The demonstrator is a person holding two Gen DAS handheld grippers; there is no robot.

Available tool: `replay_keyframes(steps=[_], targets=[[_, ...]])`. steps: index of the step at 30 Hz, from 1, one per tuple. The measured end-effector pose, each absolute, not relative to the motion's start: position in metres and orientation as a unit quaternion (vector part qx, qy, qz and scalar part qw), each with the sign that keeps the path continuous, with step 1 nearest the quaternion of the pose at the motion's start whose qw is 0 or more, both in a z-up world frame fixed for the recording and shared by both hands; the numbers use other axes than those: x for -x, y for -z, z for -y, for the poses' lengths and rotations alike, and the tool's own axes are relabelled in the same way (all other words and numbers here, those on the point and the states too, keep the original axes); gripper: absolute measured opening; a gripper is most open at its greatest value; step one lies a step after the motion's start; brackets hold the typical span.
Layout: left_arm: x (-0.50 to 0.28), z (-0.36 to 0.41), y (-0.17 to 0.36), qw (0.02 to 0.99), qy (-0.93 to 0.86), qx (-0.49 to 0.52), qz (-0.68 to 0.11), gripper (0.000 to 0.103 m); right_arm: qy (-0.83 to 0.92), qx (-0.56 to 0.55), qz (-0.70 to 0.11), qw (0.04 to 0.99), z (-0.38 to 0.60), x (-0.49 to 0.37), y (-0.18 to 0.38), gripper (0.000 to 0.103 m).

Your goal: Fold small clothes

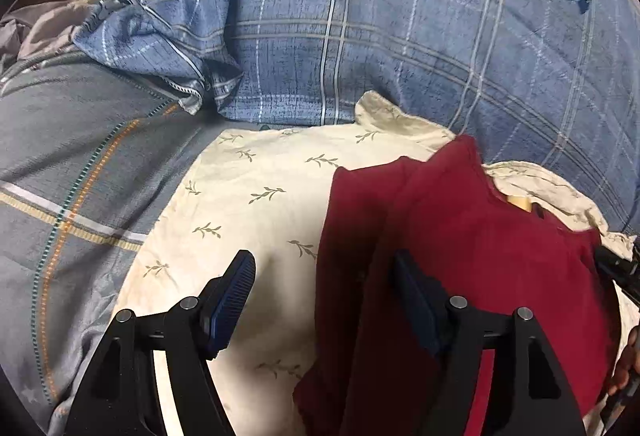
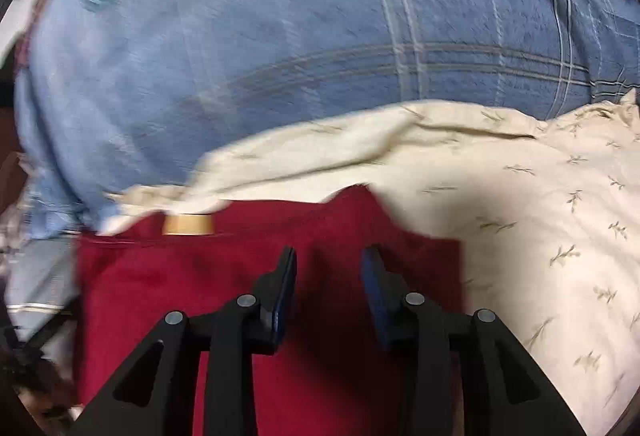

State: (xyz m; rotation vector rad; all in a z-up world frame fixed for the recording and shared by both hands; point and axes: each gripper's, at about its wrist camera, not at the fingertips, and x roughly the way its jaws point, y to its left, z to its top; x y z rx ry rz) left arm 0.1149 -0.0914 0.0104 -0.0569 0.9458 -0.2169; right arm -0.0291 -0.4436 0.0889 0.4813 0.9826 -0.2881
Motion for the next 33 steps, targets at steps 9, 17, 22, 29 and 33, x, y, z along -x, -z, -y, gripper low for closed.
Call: replay_keyframes(steps=[9,17,22,29,33], targets=[[-0.057,0.041,-0.041,0.89,0.098,0.056,-0.441,0.071,-0.042,-0.304,-0.48,0.822,0.333,-0.032,-0.094,0.064],[-0.053,0.021,-0.025,0.89,0.072,0.062,-0.445,0.07,-0.055,-0.237,-0.545,0.802,0.24,-0.103,-0.057,0.071],[-0.059,0.014,-0.03,0.896,0.071,0.073,-0.432,0.071,-0.017,-0.131,-0.562,0.817,0.22,-0.123,-0.034,0.013],[-0.067,0.018,-0.025,0.891,0.087,0.073,-0.439,0.07,-0.025,-0.16,-0.532,0.831,0.238,-0.125,-0.041,0.006],[-0.067,0.024,-0.023,0.892,0.094,0.06,-0.439,0.07,-0.033,-0.17,-0.542,0.823,0.236,-0.131,-0.027,0.006]])
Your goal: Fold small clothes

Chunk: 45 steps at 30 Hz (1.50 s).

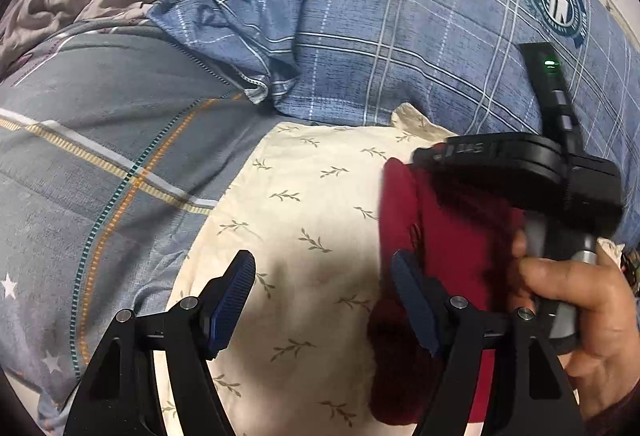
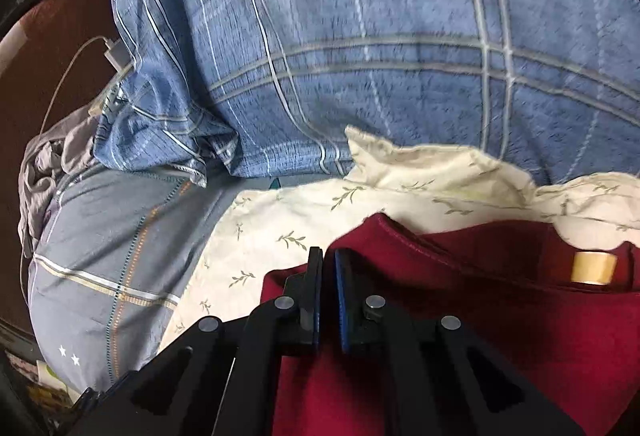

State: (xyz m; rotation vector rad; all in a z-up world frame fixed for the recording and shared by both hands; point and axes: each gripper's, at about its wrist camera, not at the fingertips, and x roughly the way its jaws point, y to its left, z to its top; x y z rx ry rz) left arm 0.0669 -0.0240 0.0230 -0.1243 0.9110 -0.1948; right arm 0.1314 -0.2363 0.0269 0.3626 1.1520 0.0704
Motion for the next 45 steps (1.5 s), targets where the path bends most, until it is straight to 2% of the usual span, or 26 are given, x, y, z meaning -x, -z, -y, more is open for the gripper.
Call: replay_keyframes(steps=[1,3,5,6,10,12,13,16,17,20,25,28,33,36,38,40,45], targets=[[-0.067,0.024,-0.023,0.892,0.094,0.06,-0.439,0.07,-0.04,-0.186,-0.542,0.819,0.24,-0.128,-0.025,0.012],[-0.067,0.023,-0.023,0.891,0.096,0.066,-0.438,0.07,-0.049,-0.218,-0.532,0.817,0.245,-0.122,-0.032,0.016],[-0.065,0.02,-0.026,0.893,0.097,0.076,-0.432,0.07,-0.059,-0.245,-0.515,0.819,0.259,-0.107,-0.045,0.029],[-0.064,0.019,-0.026,0.894,0.098,0.078,-0.431,0.07,-0.05,-0.241,-0.506,0.827,0.267,-0.098,-0.053,0.031],[-0.06,0.023,-0.028,0.894,0.113,0.082,-0.427,0.071,0.013,-0.197,-0.501,0.843,0.292,-0.076,-0.064,0.031],[-0.059,0.027,-0.027,0.894,0.115,0.075,-0.427,0.07,0.04,-0.186,-0.513,0.837,0.302,-0.076,-0.055,0.029],[-0.058,0.029,-0.026,0.893,0.116,0.07,-0.429,0.07,0.052,-0.188,-0.52,0.832,0.307,-0.077,-0.047,0.025],[-0.06,0.038,-0.02,0.889,0.118,0.054,-0.438,0.071,0.06,-0.195,-0.516,0.832,0.31,-0.083,-0.03,0.024],[-0.062,0.041,-0.017,0.888,0.117,0.049,-0.442,0.071,0.062,-0.183,-0.51,0.838,0.306,-0.086,-0.03,0.028],[-0.067,0.049,-0.012,0.886,0.111,0.036,-0.449,0.07,0.068,-0.143,-0.508,0.847,0.296,-0.094,-0.033,0.029],[-0.068,0.05,-0.014,0.887,0.109,0.039,-0.448,0.071,0.056,-0.179,-0.485,0.854,0.315,-0.064,-0.06,0.03],[-0.067,0.048,-0.016,0.887,0.11,0.044,-0.447,0.071,0.088,-0.162,-0.48,0.858,0.345,-0.024,-0.074,0.043],[-0.065,0.05,-0.016,0.887,0.113,0.042,-0.446,0.071,0.176,-0.129,-0.48,0.85,0.408,0.013,-0.084,0.044],[-0.064,0.052,-0.015,0.888,0.109,0.037,-0.445,0.071,0.218,-0.214,-0.456,0.836,0.461,0.034,-0.082,0.045],[-0.065,0.053,-0.013,0.887,0.107,0.033,-0.447,0.071,0.223,-0.262,-0.476,0.81,0.484,0.034,-0.062,0.045],[-0.066,0.054,-0.012,0.888,0.104,0.031,-0.447,0.071,0.227,-0.26,-0.464,0.816,0.484,0.036,-0.064,0.044],[-0.065,0.054,-0.013,0.889,0.102,0.029,-0.445,0.071,0.211,-0.177,-0.467,0.84,0.433,0.027,-0.09,0.048]])
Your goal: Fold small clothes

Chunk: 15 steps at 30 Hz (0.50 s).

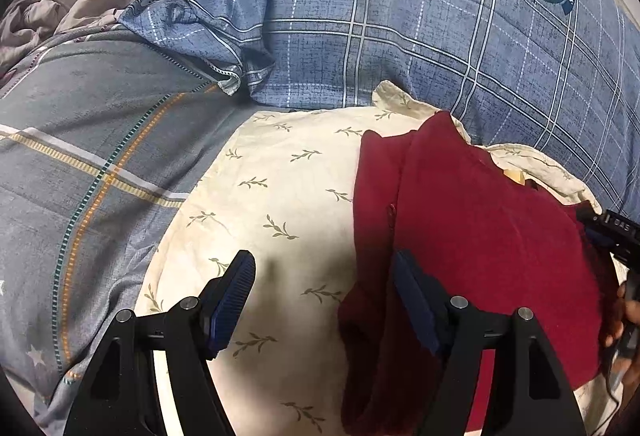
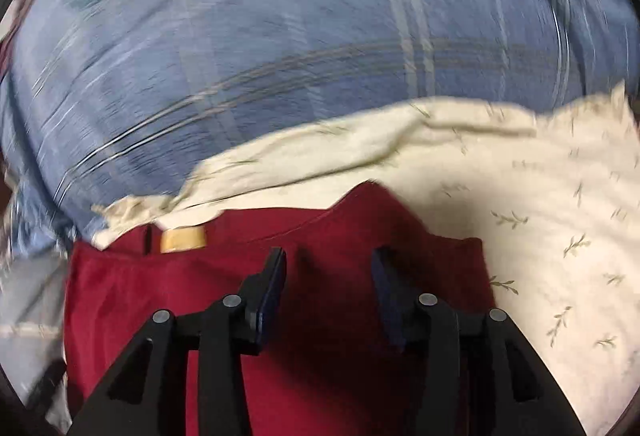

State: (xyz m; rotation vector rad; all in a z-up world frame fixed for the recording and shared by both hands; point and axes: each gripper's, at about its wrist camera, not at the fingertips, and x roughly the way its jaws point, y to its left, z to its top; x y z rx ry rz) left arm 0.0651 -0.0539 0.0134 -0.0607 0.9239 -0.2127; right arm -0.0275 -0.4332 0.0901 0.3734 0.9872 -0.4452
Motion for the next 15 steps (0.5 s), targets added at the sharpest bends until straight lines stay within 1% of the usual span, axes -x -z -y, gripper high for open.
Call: replay_keyframes(steps=[2,9,12,15], targets=[[-0.064,0.054,-0.014,0.89,0.103,0.028,-0.443,0.071,0.175,-0.175,-0.477,0.843,0.408,0.022,-0.094,0.055],[-0.059,0.05,-0.018,0.894,0.108,0.025,-0.435,0.071,0.049,-0.171,-0.5,0.848,0.32,-0.013,-0.093,0.054],[-0.059,0.047,-0.019,0.893,0.108,0.03,-0.436,0.071,0.019,-0.17,-0.505,0.846,0.286,-0.033,-0.081,0.052],[-0.061,0.045,-0.018,0.892,0.107,0.034,-0.438,0.071,0.005,-0.152,-0.503,0.851,0.264,-0.049,-0.077,0.052]])
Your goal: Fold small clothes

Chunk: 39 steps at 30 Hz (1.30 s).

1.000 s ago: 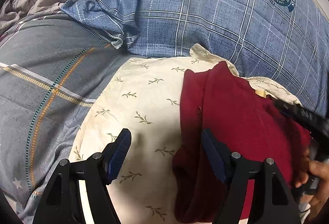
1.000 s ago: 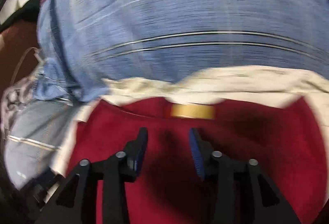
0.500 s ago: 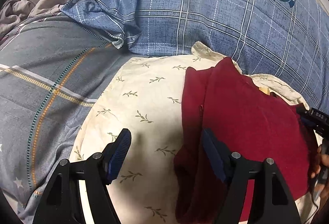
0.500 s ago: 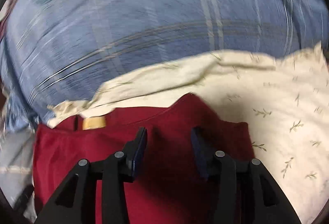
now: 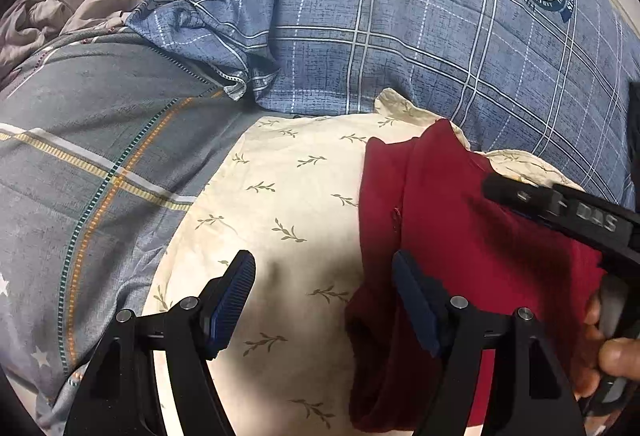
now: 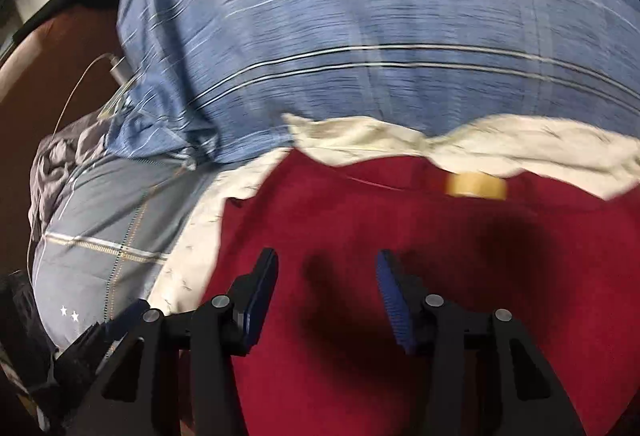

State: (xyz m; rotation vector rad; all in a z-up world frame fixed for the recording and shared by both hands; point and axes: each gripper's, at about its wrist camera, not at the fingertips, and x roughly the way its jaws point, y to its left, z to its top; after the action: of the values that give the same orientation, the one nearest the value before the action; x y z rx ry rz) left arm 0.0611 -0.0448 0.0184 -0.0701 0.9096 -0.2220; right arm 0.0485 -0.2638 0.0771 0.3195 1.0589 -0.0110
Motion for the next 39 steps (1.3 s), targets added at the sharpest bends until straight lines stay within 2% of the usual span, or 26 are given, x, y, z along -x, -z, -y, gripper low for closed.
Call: replay_keyframes(steps=[8,12,14,15,17,19,24,25,27,28,32,39], targets=[[-0.066,0.044,-0.015,0.886,0.114,0.037,-0.448,0.071,0.005,-0.143,-0.507,0.85,0.241,-0.094,-0.054,0.052],[-0.07,0.038,-0.013,0.881,0.125,0.041,-0.455,0.071,0.004,-0.154,-0.541,0.827,0.239,-0.114,-0.024,0.055],[-0.073,0.026,-0.012,0.874,0.133,0.054,-0.464,0.07,0.005,-0.174,-0.535,0.827,0.243,-0.112,-0.028,0.056],[-0.074,0.019,-0.011,0.874,0.131,0.063,-0.463,0.07,-0.002,-0.183,-0.535,0.825,0.243,-0.111,-0.032,0.058],[-0.078,0.004,-0.009,0.873,0.119,0.084,-0.464,0.07,-0.02,-0.195,-0.54,0.819,0.24,-0.109,-0.037,0.075],[-0.08,-0.001,-0.007,0.864,0.133,0.103,-0.474,0.07,-0.022,-0.171,-0.555,0.814,0.228,-0.109,-0.037,0.082],[-0.072,0.013,-0.007,0.845,0.205,0.084,-0.487,0.07,-0.003,-0.044,-0.585,0.81,0.193,-0.115,-0.022,0.087],[-0.069,0.014,-0.008,0.845,0.213,0.078,-0.485,0.07,-0.001,-0.02,-0.585,0.811,0.188,-0.114,-0.021,0.085],[-0.069,0.016,-0.008,0.842,0.226,0.073,-0.485,0.07,0.0,-0.002,-0.577,0.817,0.187,-0.109,-0.024,0.072],[-0.07,0.018,-0.007,0.839,0.231,0.074,-0.487,0.07,-0.003,-0.003,-0.57,0.821,0.191,-0.104,-0.028,0.057],[-0.069,0.029,-0.006,0.833,0.257,0.069,-0.486,0.072,-0.039,-0.082,-0.542,0.836,0.217,-0.09,-0.049,0.016],[-0.081,0.046,0.014,0.817,0.272,0.095,-0.499,0.074,-0.048,-0.116,-0.52,0.845,0.238,-0.075,-0.072,0.015]])
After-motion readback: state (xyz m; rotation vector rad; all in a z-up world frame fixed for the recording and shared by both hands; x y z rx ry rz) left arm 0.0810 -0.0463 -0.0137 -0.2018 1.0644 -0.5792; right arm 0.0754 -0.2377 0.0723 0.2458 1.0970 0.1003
